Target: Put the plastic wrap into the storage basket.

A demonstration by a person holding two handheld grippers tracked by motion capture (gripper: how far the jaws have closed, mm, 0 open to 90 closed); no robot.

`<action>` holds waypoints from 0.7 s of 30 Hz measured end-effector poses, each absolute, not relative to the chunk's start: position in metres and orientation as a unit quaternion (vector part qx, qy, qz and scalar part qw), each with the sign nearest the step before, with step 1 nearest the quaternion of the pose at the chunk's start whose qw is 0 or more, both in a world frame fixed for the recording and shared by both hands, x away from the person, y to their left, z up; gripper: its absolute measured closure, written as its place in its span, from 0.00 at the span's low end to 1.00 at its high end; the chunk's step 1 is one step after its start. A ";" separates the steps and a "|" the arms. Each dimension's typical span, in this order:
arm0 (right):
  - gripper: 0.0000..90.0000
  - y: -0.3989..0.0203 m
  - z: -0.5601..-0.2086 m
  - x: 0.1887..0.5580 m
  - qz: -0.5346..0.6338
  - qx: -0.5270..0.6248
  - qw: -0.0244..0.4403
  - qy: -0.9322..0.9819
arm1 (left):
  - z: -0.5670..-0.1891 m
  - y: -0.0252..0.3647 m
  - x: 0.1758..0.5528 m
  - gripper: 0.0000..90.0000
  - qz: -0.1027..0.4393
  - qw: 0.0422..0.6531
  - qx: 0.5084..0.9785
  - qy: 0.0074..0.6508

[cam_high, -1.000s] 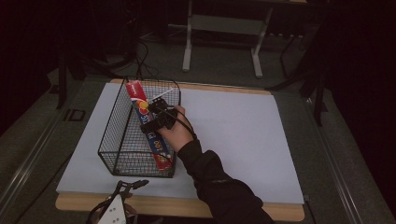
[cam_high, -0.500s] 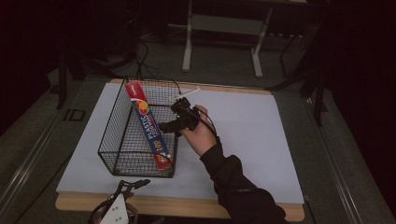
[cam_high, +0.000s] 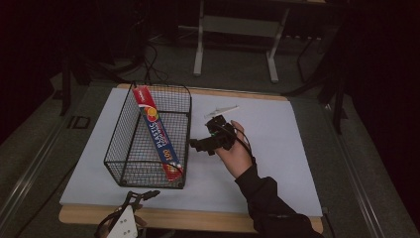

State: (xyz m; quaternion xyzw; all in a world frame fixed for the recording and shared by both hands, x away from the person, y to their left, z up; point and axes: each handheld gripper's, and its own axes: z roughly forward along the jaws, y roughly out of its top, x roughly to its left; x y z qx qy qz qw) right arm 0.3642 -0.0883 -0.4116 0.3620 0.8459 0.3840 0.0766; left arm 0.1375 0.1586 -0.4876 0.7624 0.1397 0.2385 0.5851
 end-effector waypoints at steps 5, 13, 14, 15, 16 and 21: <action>0.16 -0.103 -0.421 0.360 0.389 0.366 0.087 0.841 | -0.488 0.158 0.137 0.00 0.239 0.582 0.764 0.139; 0.16 -0.127 -0.443 0.351 0.389 0.371 0.089 0.839 | -0.488 0.158 0.137 0.00 0.239 0.583 0.764 0.139; 0.16 -0.130 -0.446 0.350 0.388 0.372 0.088 0.839 | -0.488 0.158 0.137 0.00 0.239 0.583 0.764 0.139; 0.16 -0.133 -0.449 0.349 0.386 0.375 0.084 0.839 | -0.488 0.158 0.137 0.00 0.239 0.583 0.764 0.140; 0.16 -0.136 -0.452 0.348 0.386 0.376 0.084 0.838 | -0.488 0.158 0.137 0.00 0.239 0.583 0.764 0.140; 0.15 -0.150 -0.465 0.342 0.383 0.381 0.084 0.837 | -0.488 0.158 0.138 0.00 0.239 0.582 0.764 0.141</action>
